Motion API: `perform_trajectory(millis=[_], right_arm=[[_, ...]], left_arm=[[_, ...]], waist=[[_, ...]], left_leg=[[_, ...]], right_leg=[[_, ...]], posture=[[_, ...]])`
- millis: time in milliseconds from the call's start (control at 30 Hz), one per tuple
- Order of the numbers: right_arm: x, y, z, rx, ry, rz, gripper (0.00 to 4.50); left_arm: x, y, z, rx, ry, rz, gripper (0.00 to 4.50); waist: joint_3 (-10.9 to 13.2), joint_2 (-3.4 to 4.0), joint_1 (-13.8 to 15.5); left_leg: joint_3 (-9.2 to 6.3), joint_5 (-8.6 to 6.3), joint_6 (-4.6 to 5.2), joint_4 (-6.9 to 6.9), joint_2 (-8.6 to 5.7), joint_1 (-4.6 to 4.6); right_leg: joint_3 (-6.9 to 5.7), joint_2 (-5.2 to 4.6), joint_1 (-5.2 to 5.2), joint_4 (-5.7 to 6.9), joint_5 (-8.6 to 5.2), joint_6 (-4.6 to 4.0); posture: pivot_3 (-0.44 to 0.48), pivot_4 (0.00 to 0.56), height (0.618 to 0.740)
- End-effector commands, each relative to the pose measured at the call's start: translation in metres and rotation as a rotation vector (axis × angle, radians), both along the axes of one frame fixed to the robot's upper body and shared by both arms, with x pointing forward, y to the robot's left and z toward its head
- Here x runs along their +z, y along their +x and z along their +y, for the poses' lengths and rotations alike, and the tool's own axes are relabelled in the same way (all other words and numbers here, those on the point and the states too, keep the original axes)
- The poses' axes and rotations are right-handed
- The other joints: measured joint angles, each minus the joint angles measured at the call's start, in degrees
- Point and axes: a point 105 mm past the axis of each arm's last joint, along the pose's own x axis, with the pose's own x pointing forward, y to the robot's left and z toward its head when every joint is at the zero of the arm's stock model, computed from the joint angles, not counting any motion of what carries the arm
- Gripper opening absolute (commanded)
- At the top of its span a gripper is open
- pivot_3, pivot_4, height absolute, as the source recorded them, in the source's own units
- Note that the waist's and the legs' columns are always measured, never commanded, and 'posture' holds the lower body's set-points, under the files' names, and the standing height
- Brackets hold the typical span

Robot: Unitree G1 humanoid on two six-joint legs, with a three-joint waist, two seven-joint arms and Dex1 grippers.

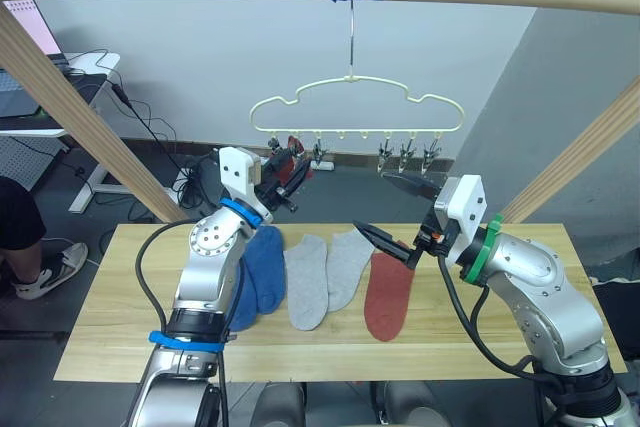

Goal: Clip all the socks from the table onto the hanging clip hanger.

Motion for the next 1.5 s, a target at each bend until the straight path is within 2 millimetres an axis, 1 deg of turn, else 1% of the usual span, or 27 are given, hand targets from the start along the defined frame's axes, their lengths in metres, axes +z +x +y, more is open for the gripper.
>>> perform_trajectory(millis=[33,333,900,1000,1067,1133,1167,1267,1333,1367,1500], right_arm=[[0.016,-0.007,0.003,0.034,0.016,-0.069,4.50],[0.018,-0.007,0.003,0.035,0.019,-0.070,4.50],[0.019,-0.006,0.002,0.030,0.022,-0.068,4.50],[0.019,-0.006,0.002,0.030,0.021,-0.067,4.50],[0.018,-0.006,0.002,0.029,0.021,-0.065,4.50],[0.018,-0.006,0.002,0.028,0.022,-0.062,4.50],[0.018,-0.006,0.002,0.028,0.022,-0.061,4.50],[0.016,-0.006,0.002,0.025,0.024,-0.053,4.50],[0.012,-0.005,0.002,0.016,0.020,-0.039,4.50],[0.001,-0.002,-0.001,-0.016,-0.002,0.006,4.50],[-0.059,0.019,-0.027,-0.226,-0.150,0.194,4.50]], left_arm=[[0.013,0.002,-0.003,0.006,-0.007,-0.051,1.75],[0.016,0.010,-0.006,0.044,-0.019,-0.065,1.75],[0.017,0.013,-0.007,0.047,-0.035,-0.064,1.75],[0.018,0.013,-0.007,0.047,-0.043,-0.066,1.17],[0.017,0.014,-0.007,0.048,-0.046,-0.065,0.62],[0.018,0.014,-0.007,0.049,-0.048,-0.065,0.24],[0.018,0.014,-0.007,0.048,-0.048,-0.065,0.14],[0.020,0.014,-0.007,0.046,-0.050,-0.067,0.12],[0.023,0.015,-0.007,0.041,-0.053,-0.066,0.12],[0.022,0.015,-0.007,0.035,-0.054,-0.045,0.12],[0.018,0.014,-0.008,-0.014,-0.035,0.063,0.12]], waist=[[0.0,0.00,0.0],[0.0,-0.01,-0.3],[0.0,-0.01,-1.2],[0.0,-0.01,-1.2],[0.0,-0.01,-1.2],[0.0,-0.01,-1.3],[0.0,-0.01,-1.3],[0.0,-0.01,-1.2],[0.0,-0.01,-1.2],[0.0,-0.02,-1.2],[0.0,-0.02,-1.2]], left_leg=[[-0.01,0.00,0.00,0.00,0.00,0.00],[-0.02,0.00,0.00,0.01,0.00,0.00],[-0.02,0.00,0.01,0.02,-0.01,0.02],[-0.02,0.00,0.01,0.02,-0.01,0.02],[-0.02,0.00,0.01,0.02,-0.01,0.02],[-0.02,0.00,0.01,0.02,-0.01,0.02],[-0.02,0.00,0.01,0.02,-0.01,0.02],[-0.02,0.00,0.01,0.02,-0.01,0.02],[-0.01,0.00,0.01,0.02,-0.01,0.02],[-0.02,0.00,0.01,0.02,-0.01,0.02],[-0.05,0.00,0.01,0.01,-0.01,0.04]], right_leg=[[-0.01,0.00,0.01,0.00,0.00,0.00],[-0.03,0.00,0.03,0.00,0.00,0.00],[-0.03,0.00,0.06,-0.01,0.00,0.00],[-0.03,0.00,0.06,0.00,0.00,0.00],[-0.03,0.00,0.07,0.00,0.00,0.00],[-0.03,0.00,0.07,0.00,0.00,0.00],[-0.03,0.00,0.07,0.00,0.00,0.00],[-0.03,0.00,0.07,0.00,0.00,0.00],[-0.03,0.00,0.07,0.00,0.00,0.00],[-0.03,0.00,0.07,0.00,0.00,0.00],[-0.06,0.00,0.12,-0.02,0.00,0.00]], posture=[[-0.093,0.195,0.740],[-0.104,0.203,0.740],[-0.112,0.209,0.740],[-0.112,0.209,0.740],[-0.112,0.209,0.740],[-0.114,0.212,0.740],[-0.114,0.212,0.740],[-0.113,0.213,0.740],[-0.111,0.214,0.740],[-0.111,0.214,0.740],[-0.100,0.214,0.740]])
